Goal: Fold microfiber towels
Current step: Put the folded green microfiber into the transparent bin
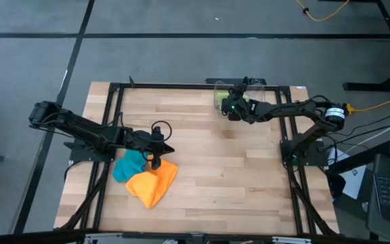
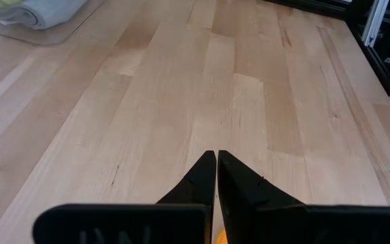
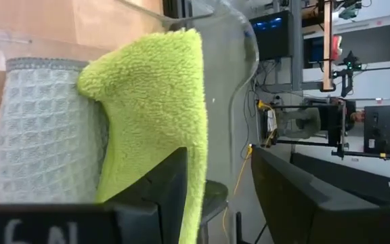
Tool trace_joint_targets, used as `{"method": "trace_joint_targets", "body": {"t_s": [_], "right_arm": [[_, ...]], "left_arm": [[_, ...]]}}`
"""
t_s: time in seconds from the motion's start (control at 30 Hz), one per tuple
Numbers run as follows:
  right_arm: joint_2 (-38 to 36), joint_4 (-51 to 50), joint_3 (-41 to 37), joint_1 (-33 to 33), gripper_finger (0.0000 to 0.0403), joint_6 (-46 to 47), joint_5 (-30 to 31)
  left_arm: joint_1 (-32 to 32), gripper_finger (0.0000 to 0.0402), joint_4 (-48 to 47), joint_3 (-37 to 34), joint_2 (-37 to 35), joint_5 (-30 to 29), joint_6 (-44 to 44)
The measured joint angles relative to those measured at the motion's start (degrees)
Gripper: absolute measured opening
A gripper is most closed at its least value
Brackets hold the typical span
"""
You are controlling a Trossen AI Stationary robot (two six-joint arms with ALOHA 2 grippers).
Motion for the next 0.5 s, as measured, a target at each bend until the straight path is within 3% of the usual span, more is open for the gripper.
{"method": "trace_joint_targets", "body": {"t_s": [0.23,0.3,0.5], "right_arm": [[-2.15,-7.55,4.83,0.78,0.0166,1.5,4.29],[-3.54,-12.14,7.01,-0.25,0.0166,4.97,-0.57],[-6.27,-33.38,19.62,-9.46,0.0166,14.86,-26.93]], "left_arm": [[0.0,0.0009,-0.02,0.02,0.0,-0.02,0.01],[0.0,0.0009,-0.12,0.01,0.0,0.0,0.0],[0.02,0.0009,-0.04,0.02,0.0,0.0,0.01]]}}
